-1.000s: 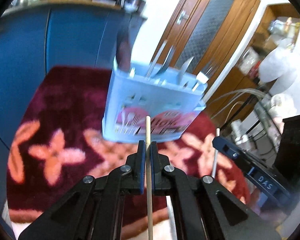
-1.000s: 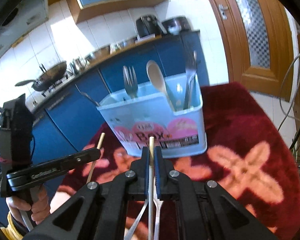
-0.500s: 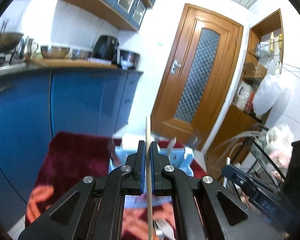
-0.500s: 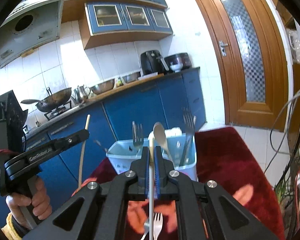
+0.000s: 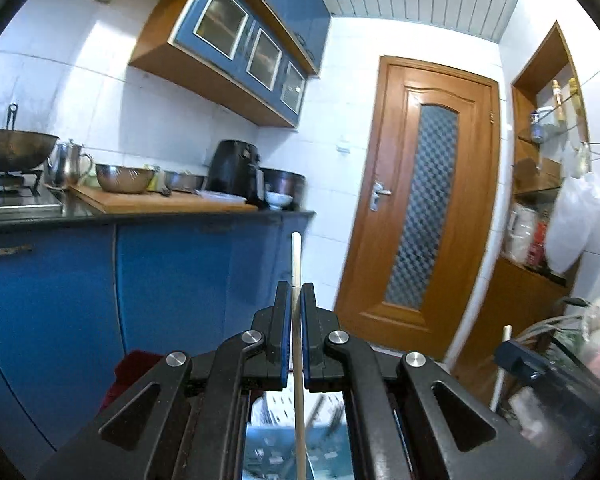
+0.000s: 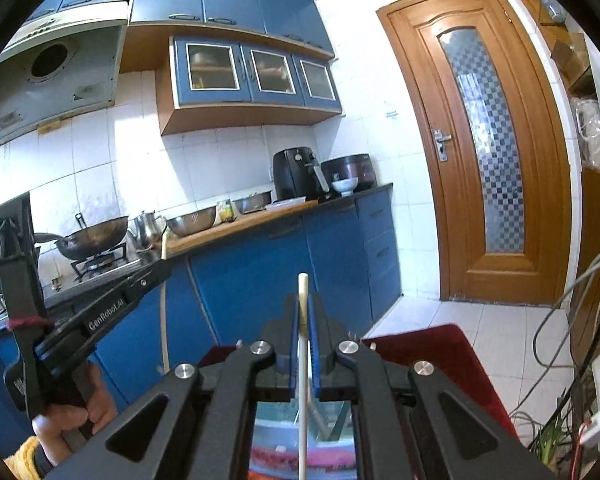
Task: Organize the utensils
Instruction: 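Lift both chopsticks and lower them into the blue holder with both tools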
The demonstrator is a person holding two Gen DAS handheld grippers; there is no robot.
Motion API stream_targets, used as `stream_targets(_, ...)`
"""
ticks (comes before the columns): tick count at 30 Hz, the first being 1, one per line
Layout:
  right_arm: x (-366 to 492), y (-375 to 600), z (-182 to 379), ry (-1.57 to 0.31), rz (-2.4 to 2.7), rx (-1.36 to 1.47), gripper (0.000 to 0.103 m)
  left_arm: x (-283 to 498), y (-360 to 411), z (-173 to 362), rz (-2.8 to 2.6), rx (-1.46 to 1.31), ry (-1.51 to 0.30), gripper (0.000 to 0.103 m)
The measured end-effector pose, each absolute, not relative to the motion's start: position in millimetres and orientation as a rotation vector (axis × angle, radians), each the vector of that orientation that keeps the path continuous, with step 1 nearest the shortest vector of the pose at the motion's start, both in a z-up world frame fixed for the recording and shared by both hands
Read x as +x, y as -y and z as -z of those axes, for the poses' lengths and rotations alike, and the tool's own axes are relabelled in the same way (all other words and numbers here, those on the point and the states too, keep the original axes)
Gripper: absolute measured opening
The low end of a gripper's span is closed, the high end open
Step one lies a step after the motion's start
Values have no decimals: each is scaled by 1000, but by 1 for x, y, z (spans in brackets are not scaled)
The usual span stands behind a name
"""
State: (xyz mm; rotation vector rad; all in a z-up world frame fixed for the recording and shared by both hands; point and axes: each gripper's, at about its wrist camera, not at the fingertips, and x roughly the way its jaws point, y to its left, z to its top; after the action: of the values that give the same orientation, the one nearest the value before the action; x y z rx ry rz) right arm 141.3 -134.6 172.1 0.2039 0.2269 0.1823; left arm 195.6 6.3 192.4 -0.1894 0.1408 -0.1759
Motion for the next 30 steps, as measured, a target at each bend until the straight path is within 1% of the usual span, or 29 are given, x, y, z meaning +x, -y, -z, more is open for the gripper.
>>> stream_targets(5, 160, 137, -178, -192, -172, 190, 6, 216, -8, -190, 112, -210, -92, 2)
stream_targets(14, 188, 135, -177, -127, -146, 165, 6, 226, -9, -178, 53, -194, -27, 2)
stream_targets(20, 202, 131, -164, -116, -143, 145, 6, 231, -6, -167, 58, -195, -47, 2)
stream_targets(30, 205, 126, -136, -174, -177, 109, 6, 233, -8, -145, 90, -212, -81, 2)
